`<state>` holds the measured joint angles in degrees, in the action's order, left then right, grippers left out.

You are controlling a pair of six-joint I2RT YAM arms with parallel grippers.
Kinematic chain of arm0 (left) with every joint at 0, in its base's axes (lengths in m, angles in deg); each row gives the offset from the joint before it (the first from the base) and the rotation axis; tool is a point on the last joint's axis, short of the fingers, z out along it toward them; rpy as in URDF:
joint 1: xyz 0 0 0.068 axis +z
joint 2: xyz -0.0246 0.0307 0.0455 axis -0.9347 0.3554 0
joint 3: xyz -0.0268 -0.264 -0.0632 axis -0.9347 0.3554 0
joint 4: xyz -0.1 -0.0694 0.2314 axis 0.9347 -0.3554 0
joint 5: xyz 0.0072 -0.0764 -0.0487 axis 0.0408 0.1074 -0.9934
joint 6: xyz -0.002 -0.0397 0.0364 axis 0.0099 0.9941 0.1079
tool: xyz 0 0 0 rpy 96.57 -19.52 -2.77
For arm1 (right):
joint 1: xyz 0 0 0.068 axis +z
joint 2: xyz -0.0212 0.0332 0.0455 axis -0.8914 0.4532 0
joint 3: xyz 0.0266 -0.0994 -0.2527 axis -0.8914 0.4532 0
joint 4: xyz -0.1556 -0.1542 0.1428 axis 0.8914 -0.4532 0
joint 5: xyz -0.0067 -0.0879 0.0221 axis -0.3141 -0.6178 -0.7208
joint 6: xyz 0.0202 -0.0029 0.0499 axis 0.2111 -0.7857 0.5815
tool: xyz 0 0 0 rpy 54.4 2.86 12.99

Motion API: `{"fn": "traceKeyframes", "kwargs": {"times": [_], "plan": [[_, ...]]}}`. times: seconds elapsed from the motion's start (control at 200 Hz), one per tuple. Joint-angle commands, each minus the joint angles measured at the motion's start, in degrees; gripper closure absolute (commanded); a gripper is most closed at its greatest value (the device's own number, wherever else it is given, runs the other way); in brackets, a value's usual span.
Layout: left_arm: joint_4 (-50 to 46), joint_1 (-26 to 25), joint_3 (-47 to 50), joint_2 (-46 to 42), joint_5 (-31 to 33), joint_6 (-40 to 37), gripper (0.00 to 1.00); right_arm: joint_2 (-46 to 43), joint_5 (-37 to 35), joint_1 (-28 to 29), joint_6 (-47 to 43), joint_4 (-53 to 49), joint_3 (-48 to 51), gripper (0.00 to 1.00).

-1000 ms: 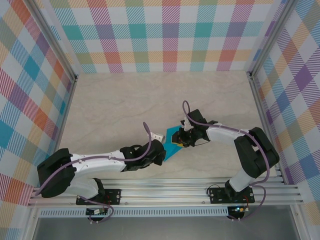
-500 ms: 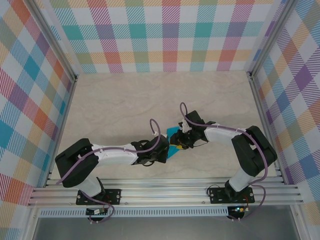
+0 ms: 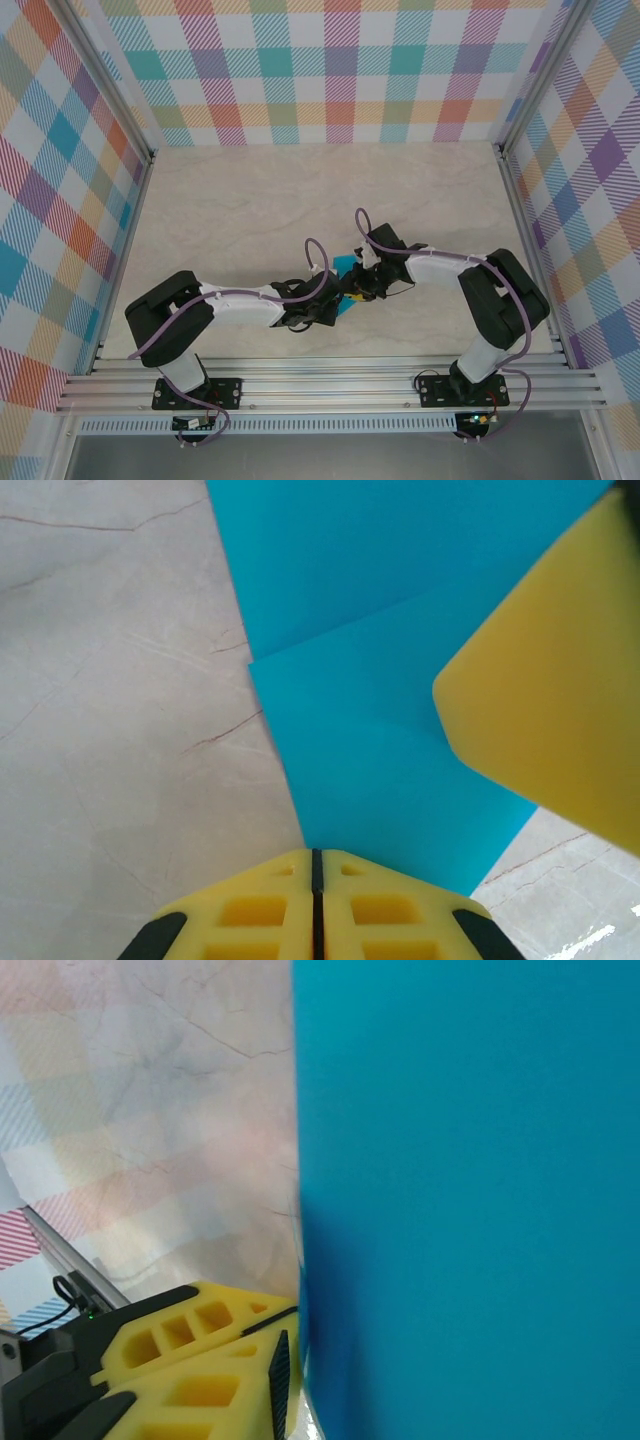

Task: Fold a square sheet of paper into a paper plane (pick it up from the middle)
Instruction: Fourth fold the wing at the center of the table.

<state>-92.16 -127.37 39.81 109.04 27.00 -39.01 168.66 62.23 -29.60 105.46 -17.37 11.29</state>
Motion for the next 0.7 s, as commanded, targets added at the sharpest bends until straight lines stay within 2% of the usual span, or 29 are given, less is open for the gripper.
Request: {"fn": "traceKeyframes", "kwargs": {"times": [0.0,0.2,0.38,0.695], "plan": [[0.61,0.89,-1.50,1.62,-0.59,-0.23,0.91,0.71,-1.79,0.37,-1.20,-3.08,-2.26,0.80],[0.58,0.65,-0.73,-1.13,-0.04,-0.88,0.84,0.23,-3.40,0.37,0.21,-3.41,-2.31,0.89],[0.33,-1.80,-0.33,-4.61,2.65,-3.98,0.69,-0.16,-3.26,0.39,1.60,-3.24,-2.50,0.92],[-4.52,-7.49,-4.68,-0.28,9.81,-7.26,0.66,-0.09,-1.92,0.39,2.54,-2.63,-3.16,0.91]]}}
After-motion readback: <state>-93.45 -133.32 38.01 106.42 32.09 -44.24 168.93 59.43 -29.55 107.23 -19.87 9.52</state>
